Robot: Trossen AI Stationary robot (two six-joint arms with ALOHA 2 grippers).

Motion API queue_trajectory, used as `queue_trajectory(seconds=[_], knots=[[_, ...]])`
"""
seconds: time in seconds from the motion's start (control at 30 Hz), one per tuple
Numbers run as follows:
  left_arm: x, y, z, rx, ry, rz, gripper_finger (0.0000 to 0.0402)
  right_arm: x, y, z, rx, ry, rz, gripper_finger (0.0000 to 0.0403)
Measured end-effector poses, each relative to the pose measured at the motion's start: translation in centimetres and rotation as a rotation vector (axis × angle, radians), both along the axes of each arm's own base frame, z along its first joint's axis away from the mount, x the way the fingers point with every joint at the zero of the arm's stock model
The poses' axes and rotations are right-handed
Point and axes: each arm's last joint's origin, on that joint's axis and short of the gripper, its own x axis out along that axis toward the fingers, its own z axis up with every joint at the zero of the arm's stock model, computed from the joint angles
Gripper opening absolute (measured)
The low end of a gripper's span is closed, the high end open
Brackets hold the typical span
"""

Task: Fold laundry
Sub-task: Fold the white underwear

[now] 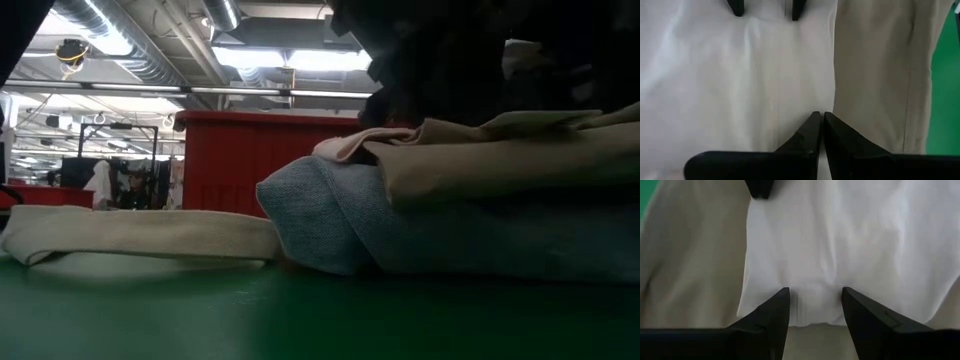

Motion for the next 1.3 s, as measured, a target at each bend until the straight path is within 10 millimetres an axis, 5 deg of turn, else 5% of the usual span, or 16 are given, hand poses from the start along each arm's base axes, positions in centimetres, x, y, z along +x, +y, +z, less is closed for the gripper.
queue_trajectory(seconds=[0.3, 0.63, 0.97, 1.3], knots=[[-0.7, 0.4, 2.5, -0.016, -0.017, 0.005, 0.0017, 0.4, 0.2, 1.8, 0.007, -0.009, 0.002, 0.0182], [-5.2, 2.3, 7.7, -0.035, 0.158, 0.121, 0.0017, 1.2, 0.6, 5.5, 0.030, -0.062, 0.009, 0.0182], [-7.4, 3.0, 7.3, 0.012, 0.360, 0.202, 0.0025, 1.2, 0.6, 5.6, 0.031, -0.064, 0.010, 0.0182], [-7.4, 3.7, 6.7, -0.019, 0.397, 0.323, 0.0112, 1.2, 0.6, 5.6, 0.032, -0.065, 0.010, 0.0182]])
